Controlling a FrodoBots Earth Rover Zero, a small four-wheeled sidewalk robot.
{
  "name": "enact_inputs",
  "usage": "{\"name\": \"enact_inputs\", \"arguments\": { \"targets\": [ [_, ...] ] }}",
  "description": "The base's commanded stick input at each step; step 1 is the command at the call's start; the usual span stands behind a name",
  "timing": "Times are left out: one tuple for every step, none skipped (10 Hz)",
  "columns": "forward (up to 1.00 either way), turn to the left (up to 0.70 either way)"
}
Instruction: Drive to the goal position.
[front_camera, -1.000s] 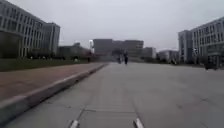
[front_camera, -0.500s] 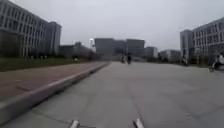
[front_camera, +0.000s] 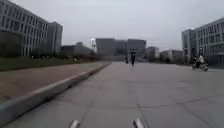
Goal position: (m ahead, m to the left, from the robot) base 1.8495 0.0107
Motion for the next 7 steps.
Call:
{"name": "enact_inputs", "arguments": {
  "targets": [
    [0.7,-0.03],
    [0.7,-0.03],
    [0.7,-0.03],
    [0.7,-0.03],
    [0.7,-0.03],
    [0.7,-0.03],
    [0.7,-0.05]
  ]
}}
